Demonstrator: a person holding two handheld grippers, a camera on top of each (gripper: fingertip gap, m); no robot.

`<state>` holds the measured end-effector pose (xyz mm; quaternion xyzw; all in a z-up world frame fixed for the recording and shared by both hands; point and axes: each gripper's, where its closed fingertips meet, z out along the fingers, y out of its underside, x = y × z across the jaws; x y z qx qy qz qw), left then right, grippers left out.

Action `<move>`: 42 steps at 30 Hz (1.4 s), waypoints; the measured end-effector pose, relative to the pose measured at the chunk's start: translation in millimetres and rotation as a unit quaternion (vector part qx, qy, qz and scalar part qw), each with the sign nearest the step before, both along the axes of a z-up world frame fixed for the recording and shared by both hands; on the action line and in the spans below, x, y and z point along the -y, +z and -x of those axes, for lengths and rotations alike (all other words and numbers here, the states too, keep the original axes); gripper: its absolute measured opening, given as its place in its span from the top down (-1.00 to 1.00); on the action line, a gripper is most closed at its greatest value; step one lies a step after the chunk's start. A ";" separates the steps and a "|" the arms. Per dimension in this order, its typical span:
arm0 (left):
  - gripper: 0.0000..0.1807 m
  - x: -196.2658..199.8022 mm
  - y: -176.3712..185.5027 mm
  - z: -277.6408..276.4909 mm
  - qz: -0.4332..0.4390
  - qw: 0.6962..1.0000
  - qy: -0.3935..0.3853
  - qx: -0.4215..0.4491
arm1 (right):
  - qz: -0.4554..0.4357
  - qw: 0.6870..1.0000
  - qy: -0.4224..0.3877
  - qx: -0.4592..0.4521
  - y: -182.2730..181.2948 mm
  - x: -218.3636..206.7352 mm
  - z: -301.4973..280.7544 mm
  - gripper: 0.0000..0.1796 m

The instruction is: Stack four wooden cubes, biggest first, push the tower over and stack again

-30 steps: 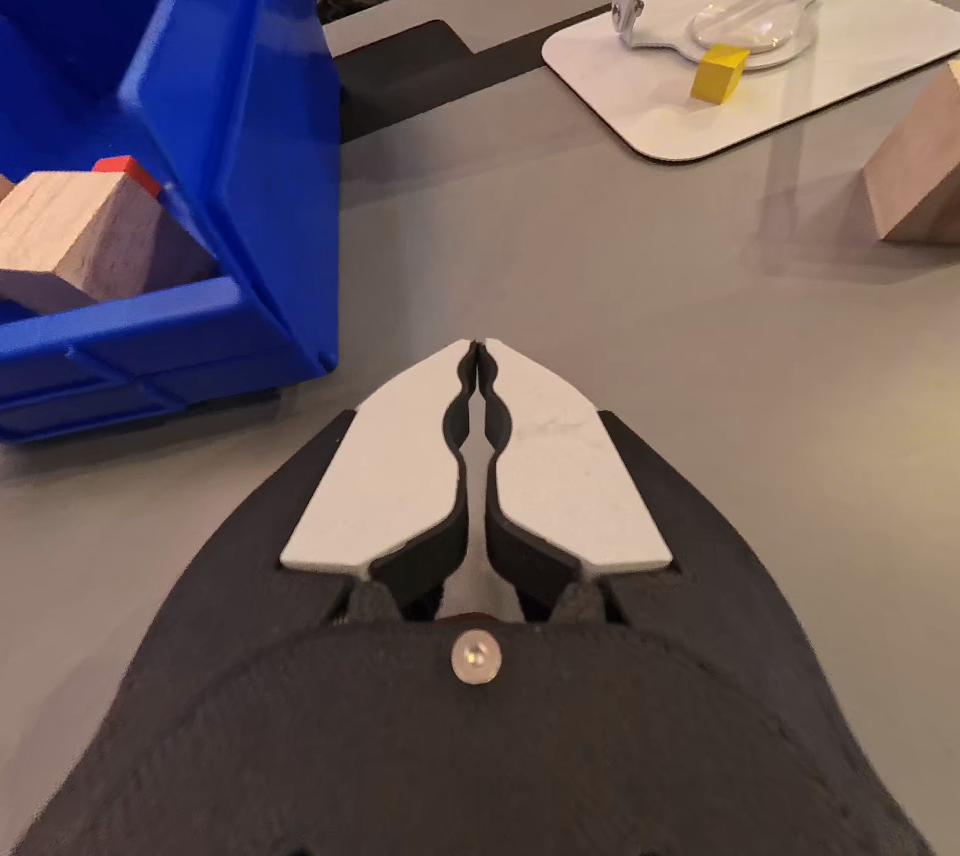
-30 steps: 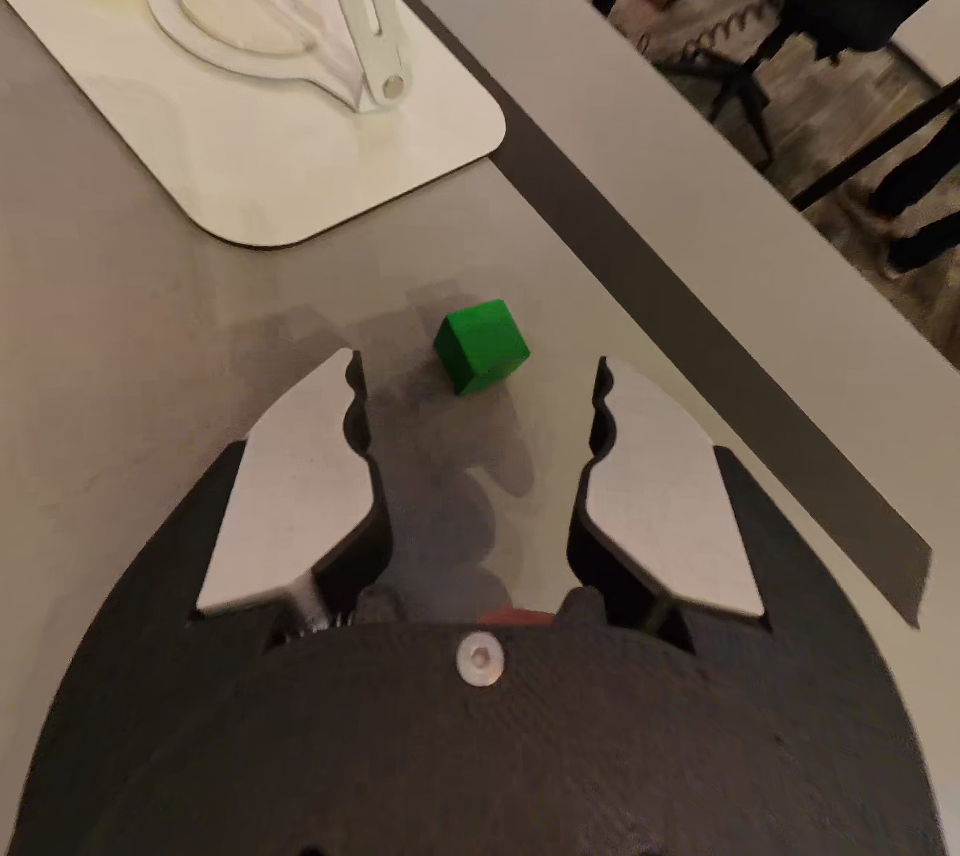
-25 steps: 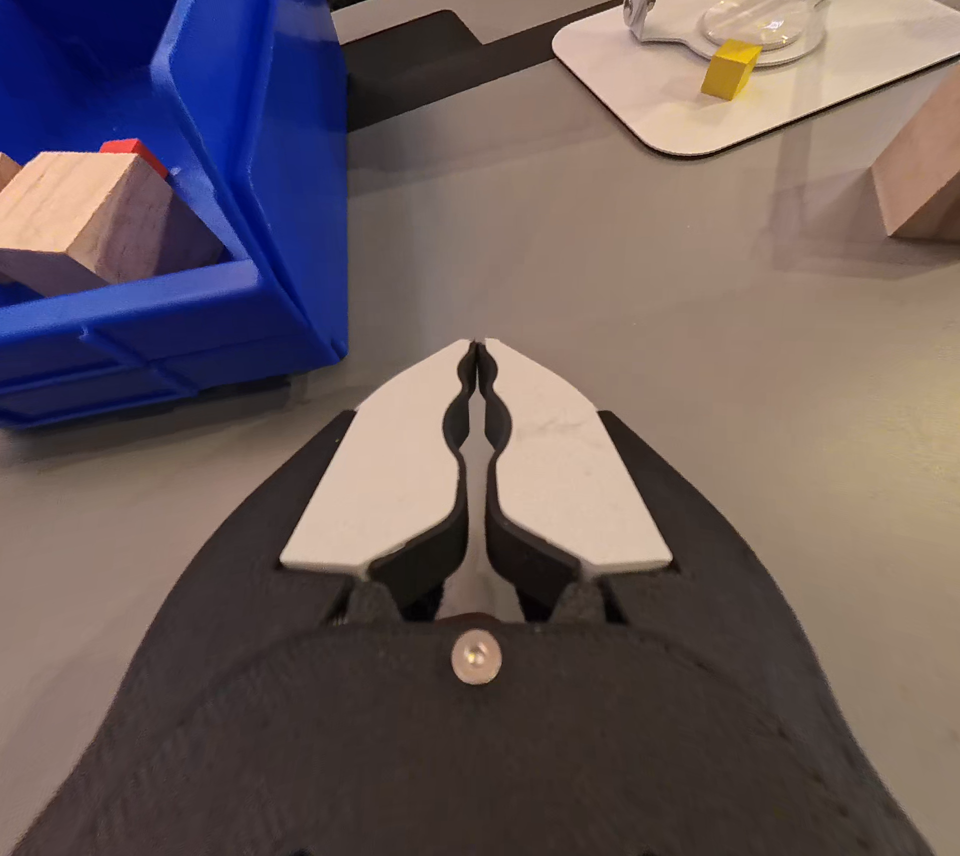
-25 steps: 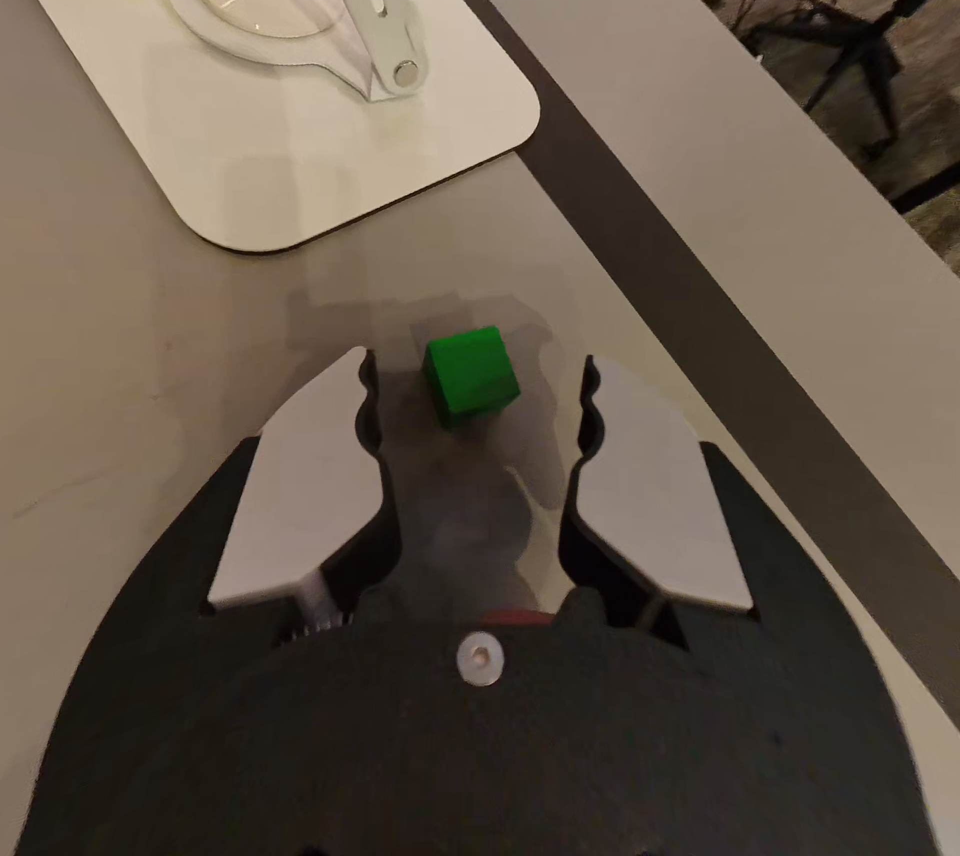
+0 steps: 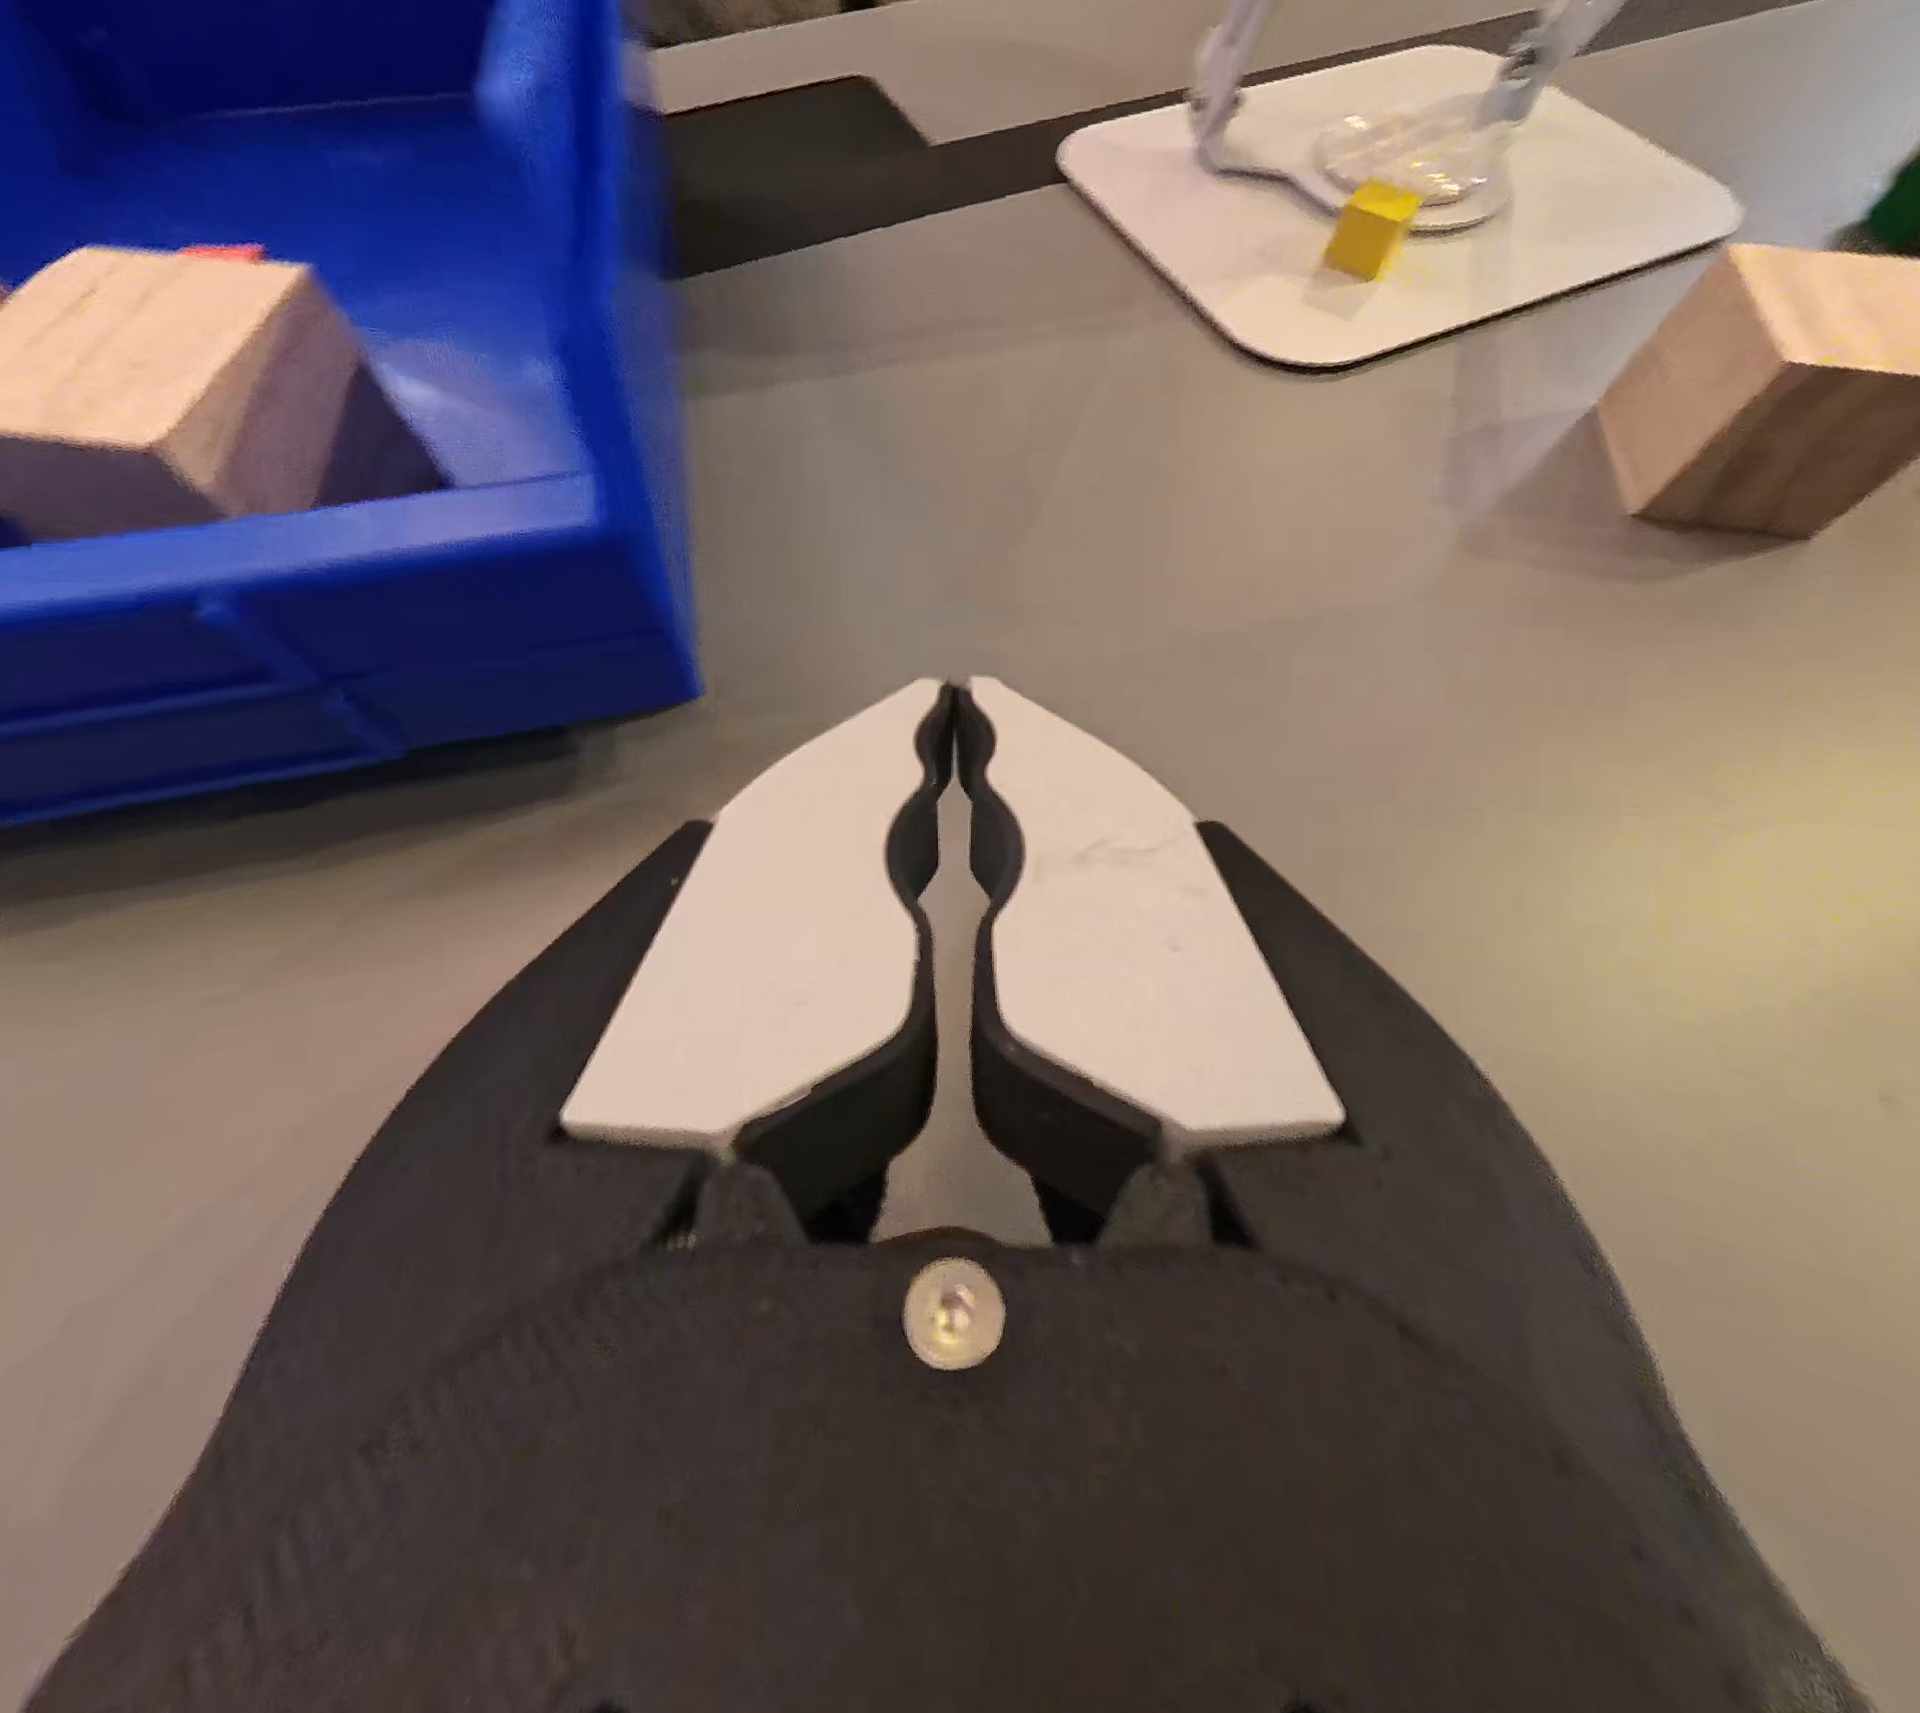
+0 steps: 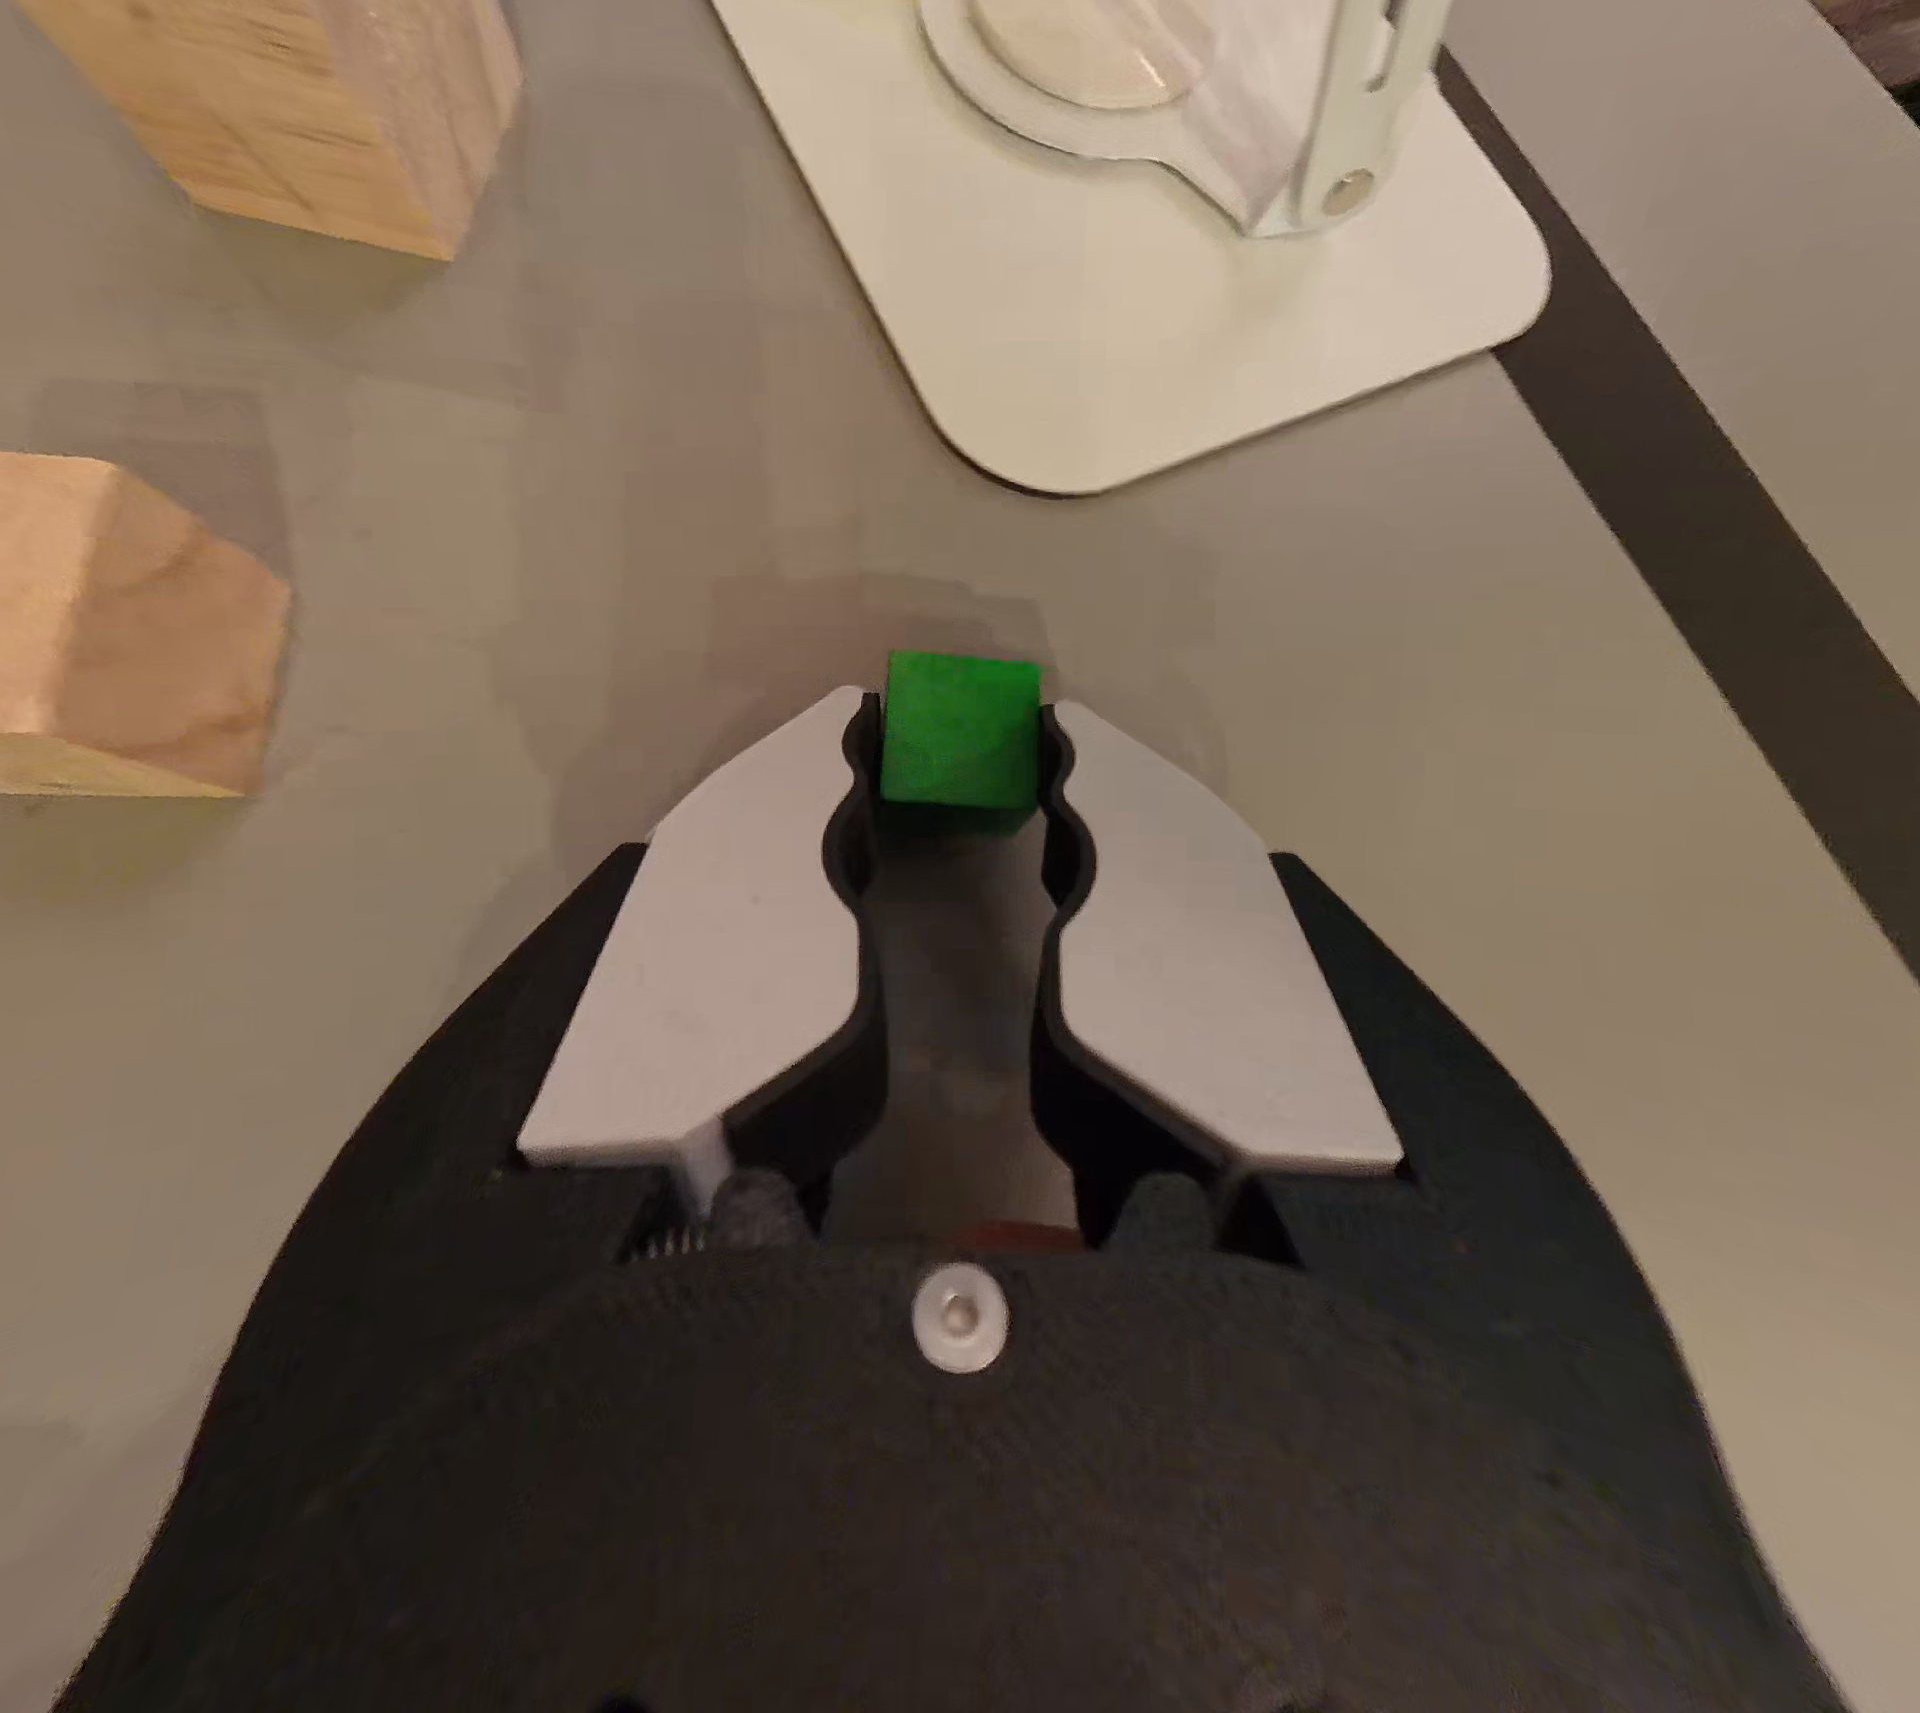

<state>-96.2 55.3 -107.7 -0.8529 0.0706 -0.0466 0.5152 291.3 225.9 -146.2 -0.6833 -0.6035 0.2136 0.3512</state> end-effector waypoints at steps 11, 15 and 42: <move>0.77 -5.8 11.9 -82.3 -0.016 0.994 -0.104 0.001 | -0.017 0.982 0.178 -0.064 78.7 174.4 94.4 0.68; 0.63 -2.6 17.9 -103.0 -0.020 0.989 -0.143 0.016 | 0.024 0.978 0.206 0.005 24.9 227.4 140.4 0.68; 0.27 -52.7 112.5 -112.0 -0.027 0.992 -0.093 -0.085 | 0.034 0.975 0.209 -0.071 20.6 235.8 77.1 0.73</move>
